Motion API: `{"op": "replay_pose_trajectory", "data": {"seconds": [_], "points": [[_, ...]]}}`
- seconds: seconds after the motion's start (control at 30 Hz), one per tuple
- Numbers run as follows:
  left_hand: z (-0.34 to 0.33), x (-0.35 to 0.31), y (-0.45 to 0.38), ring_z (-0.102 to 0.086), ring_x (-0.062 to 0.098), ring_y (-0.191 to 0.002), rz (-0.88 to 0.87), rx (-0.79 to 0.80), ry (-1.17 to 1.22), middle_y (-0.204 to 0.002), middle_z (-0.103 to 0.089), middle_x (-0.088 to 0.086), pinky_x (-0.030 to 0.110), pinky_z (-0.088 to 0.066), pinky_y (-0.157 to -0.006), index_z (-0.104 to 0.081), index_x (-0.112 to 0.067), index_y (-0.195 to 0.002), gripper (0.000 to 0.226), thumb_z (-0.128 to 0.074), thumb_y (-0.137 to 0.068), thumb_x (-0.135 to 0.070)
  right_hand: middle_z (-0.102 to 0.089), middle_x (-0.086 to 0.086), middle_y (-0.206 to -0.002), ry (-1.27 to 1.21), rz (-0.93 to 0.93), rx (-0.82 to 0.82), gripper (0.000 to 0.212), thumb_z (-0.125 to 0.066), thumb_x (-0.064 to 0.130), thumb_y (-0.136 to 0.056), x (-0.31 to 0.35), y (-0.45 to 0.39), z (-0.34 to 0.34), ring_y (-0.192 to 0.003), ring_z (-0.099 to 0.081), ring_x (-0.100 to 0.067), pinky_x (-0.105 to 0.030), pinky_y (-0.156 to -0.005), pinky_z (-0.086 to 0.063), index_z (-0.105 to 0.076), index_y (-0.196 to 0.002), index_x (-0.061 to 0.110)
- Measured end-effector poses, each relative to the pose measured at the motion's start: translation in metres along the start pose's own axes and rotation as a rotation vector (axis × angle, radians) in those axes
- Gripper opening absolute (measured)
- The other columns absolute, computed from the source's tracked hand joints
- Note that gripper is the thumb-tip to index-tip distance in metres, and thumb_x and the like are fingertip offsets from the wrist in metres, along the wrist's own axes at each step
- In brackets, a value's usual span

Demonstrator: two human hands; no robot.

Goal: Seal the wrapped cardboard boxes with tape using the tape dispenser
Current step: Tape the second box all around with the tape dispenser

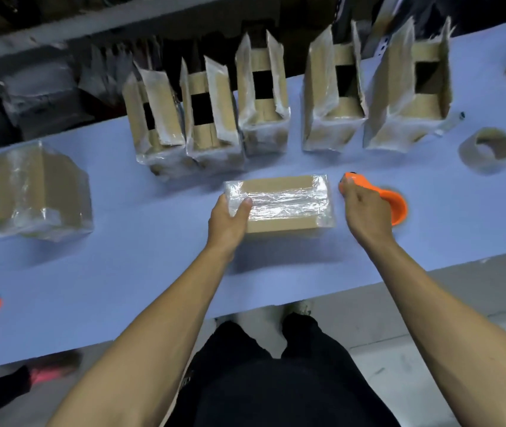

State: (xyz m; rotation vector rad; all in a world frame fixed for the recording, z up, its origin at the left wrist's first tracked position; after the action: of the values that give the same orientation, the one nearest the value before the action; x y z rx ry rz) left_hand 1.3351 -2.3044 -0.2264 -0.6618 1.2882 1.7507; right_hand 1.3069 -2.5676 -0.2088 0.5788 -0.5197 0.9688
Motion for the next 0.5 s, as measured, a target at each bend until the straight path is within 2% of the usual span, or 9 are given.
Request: {"op": "replay_pose_trajectory", "data": {"seconds": [0.07,0.13,0.17,0.23,0.27,0.33,0.43,0.5], "points": [[0.001,0.0,0.0,-0.052,0.03,-0.132,-0.007,-0.006,-0.018,-0.144,-0.056,0.011,0.05,-0.043,-0.111,-0.047,-0.009,-0.143,0.058,-0.062,-0.097,-0.042,-0.065,-0.027,-0.098,0.134,0.009,-0.018,0.034,-0.053,0.027,-0.099,-0.017,-0.007,0.011,-0.095,-0.058,-0.042,-0.04,-0.074,-0.038,-0.064,-0.108,-0.003],[0.0,-0.001,0.0,-0.052,0.03,-0.134,-0.015,-0.006,-0.025,-0.146,-0.054,0.01,0.05,-0.042,-0.112,-0.045,-0.01,-0.145,0.06,-0.063,-0.096,-0.041,-0.057,-0.031,-0.114,0.33,-0.038,0.121,0.051,-0.067,0.023,-0.09,-0.031,-0.009,0.008,-0.106,-0.053,-0.045,-0.045,-0.084,-0.04,-0.049,-0.129,-0.005],[0.0,-0.001,0.0,-0.051,0.03,-0.134,-0.019,-0.004,-0.023,-0.147,-0.054,0.01,0.05,-0.042,-0.112,-0.045,-0.011,-0.145,0.061,-0.063,-0.096,-0.041,-0.055,-0.031,-0.116,0.38,-0.052,0.177,0.061,-0.071,0.022,-0.087,-0.037,-0.009,0.005,-0.106,-0.053,-0.046,-0.046,-0.081,-0.04,-0.042,-0.134,-0.004],[0.0,0.0,-0.001,-0.052,0.029,-0.134,-0.026,-0.003,-0.01,-0.147,-0.054,0.009,0.05,-0.042,-0.112,-0.044,-0.013,-0.147,0.063,-0.066,-0.095,-0.041,-0.059,-0.03,-0.106,0.422,-0.026,0.206,0.068,-0.07,0.013,-0.086,-0.042,-0.008,0.002,-0.095,-0.057,-0.045,-0.042,-0.066,-0.037,-0.032,-0.141,-0.003],[0.0,0.0,-0.002,-0.051,0.027,-0.135,-0.03,-0.011,-0.012,-0.149,-0.052,0.006,0.048,-0.041,-0.113,-0.042,-0.015,-0.149,0.066,-0.067,-0.094,-0.042,-0.06,-0.029,-0.101,0.426,-0.003,0.192,0.067,-0.065,0.006,-0.086,-0.041,-0.009,0.004,-0.09,-0.059,-0.044,-0.04,-0.061,-0.035,-0.03,-0.142,-0.003],[0.002,0.001,-0.003,-0.045,0.023,-0.14,-0.036,-0.035,-0.029,-0.157,-0.042,0.0,0.04,-0.037,-0.117,-0.031,-0.022,-0.156,0.077,-0.068,-0.093,-0.043,-0.061,-0.027,-0.096,0.403,0.036,0.16,0.058,-0.057,-0.004,-0.083,-0.039,-0.009,0.012,-0.085,-0.058,-0.042,-0.038,-0.06,-0.035,-0.037,-0.137,-0.002],[0.003,-0.002,-0.003,-0.035,0.022,-0.146,-0.055,-0.043,-0.043,-0.163,-0.03,-0.004,0.027,-0.032,-0.107,-0.014,-0.032,-0.16,0.087,-0.068,-0.092,-0.044,-0.06,-0.024,-0.101,0.351,0.049,0.065,0.041,-0.049,-0.011,-0.077,-0.03,-0.008,0.031,-0.09,-0.055,-0.041,-0.036,-0.063,-0.032,-0.052,-0.118,-0.002],[0.005,-0.005,-0.003,-0.032,0.02,-0.148,-0.098,-0.027,-0.03,-0.164,-0.027,-0.003,0.025,-0.032,-0.103,-0.01,-0.038,-0.159,0.088,-0.069,-0.093,-0.038,-0.059,-0.025,-0.109,0.239,-0.02,0.028,0.044,-0.043,-0.006,-0.082,-0.024,-0.005,0.039,-0.097,-0.053,-0.041,-0.038,-0.069,-0.037,-0.051,-0.125,-0.001]]}}
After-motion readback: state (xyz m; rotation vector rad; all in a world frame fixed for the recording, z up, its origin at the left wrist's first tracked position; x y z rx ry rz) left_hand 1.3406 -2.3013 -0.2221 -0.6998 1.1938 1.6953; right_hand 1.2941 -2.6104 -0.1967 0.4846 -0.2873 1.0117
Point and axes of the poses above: each hand's wrist, its own y-axis away from the middle knuckle, its own z-axis out of the back of the hand, x = y × z, the point moved 3 cm from there along -y, towards the middle knuckle
